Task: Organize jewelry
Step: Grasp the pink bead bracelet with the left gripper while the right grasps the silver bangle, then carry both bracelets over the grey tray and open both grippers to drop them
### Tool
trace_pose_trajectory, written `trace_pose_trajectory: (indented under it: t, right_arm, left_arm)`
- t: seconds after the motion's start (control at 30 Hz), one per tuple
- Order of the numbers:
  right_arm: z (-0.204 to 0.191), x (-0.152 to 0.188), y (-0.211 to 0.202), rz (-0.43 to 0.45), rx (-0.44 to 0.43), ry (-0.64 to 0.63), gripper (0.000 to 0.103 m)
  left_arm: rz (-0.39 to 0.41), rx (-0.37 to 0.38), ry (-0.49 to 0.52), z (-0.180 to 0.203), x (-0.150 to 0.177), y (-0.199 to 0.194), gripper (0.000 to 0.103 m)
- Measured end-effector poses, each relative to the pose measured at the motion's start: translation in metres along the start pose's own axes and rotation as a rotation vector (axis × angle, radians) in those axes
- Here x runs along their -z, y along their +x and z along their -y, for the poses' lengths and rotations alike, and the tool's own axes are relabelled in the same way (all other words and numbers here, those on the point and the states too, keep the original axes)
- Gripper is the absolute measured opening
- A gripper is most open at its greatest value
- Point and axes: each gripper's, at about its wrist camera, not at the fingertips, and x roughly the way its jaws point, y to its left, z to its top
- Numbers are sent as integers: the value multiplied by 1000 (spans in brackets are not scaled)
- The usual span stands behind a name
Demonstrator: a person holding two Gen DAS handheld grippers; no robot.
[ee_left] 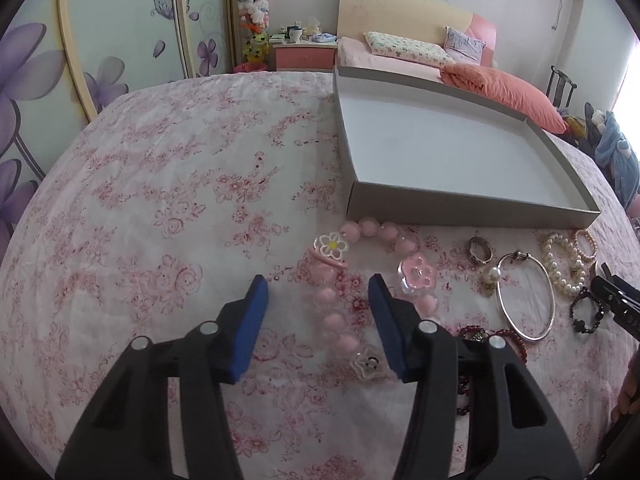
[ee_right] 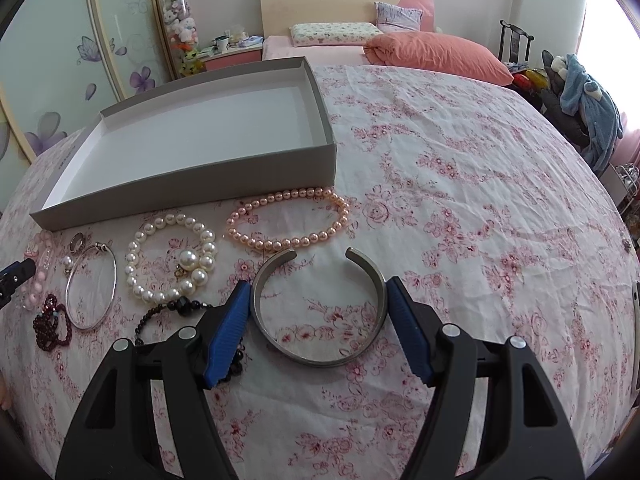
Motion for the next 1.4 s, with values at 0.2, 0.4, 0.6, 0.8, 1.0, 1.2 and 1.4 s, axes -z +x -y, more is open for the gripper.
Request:
trace_pose_trajectory:
  t: [0.2, 0.4, 0.6, 0.8, 1.0, 1.2, 1.4]
  right_arm:
    - [1, 4, 0, 5, 4, -2, 73]
    - [1, 5, -1, 25, -1, -9, 69]
    - [5, 6, -4, 32, -32, 6, 68]
    - [7, 7, -19, 83, -56, 13, 68]
    - [-1, 8, -37, 146, -88, -12, 68]
    - [-11, 8, -52, 208, -127, -44, 68]
    - [-20, 6, -67, 279, -168, -69, 68]
  left_arm:
    - [9, -8, 23, 7, 1, 0, 45]
    - [18, 1, 22, 3, -1, 0, 14]
    - [31, 43, -5, -4, -2, -7, 14]
    - [124, 84, 7, -2, -1, -37, 14]
    - [216, 145, 31, 9, 3, -67, 14]
    - [293, 188, 52, 22, 6, -92, 14]
    - [355, 216, 62, 31, 6, -114, 14]
